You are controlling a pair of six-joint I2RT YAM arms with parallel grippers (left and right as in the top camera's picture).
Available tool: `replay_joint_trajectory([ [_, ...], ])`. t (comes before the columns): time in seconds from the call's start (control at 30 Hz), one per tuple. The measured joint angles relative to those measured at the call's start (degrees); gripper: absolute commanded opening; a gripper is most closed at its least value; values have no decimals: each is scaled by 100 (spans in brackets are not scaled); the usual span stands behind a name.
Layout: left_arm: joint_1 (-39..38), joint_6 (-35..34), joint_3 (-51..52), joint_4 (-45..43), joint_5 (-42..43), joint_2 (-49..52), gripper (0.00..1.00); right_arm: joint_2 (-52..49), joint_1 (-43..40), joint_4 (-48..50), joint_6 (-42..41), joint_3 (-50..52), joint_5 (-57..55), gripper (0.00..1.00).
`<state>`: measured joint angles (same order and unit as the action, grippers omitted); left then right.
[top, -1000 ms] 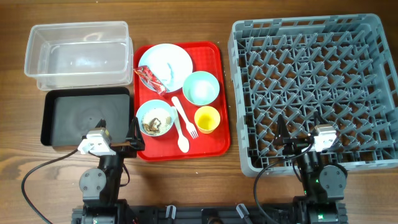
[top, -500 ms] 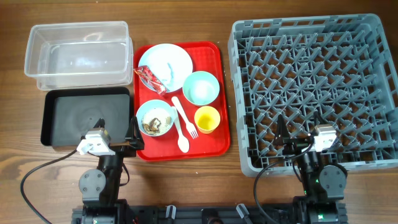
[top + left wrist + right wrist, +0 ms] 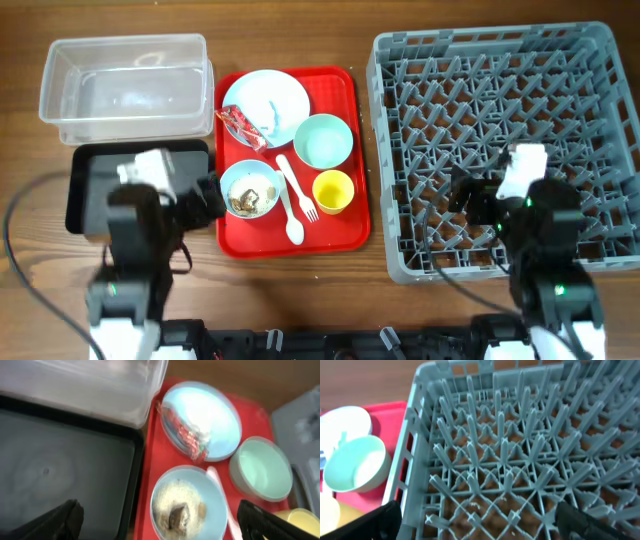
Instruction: Sort waste into correct bins and load items into the dishwasher rack
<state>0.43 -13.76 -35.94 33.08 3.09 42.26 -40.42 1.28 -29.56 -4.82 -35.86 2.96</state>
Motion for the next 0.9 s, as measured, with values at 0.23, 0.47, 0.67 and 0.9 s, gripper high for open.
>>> replay_joint_trajectory([
  [0.23,-4,2,-2415,2103,286,2227,100,-1261,0,-1659,-2,-1429,44,100],
  [0.47,-140,-101,-2487,654,837,2396,99,-1261,0,-1543,-2,-1432,155,100],
  [0.67,-1029,-131,-2929,-918,31,3899,100,-1263,0,-1473,-2,-1436,157,100],
  [0.9,-1272,-129,-2975,-2363,-179,6111,97,-1263,0,-1478,-2,-1438,157,100],
])
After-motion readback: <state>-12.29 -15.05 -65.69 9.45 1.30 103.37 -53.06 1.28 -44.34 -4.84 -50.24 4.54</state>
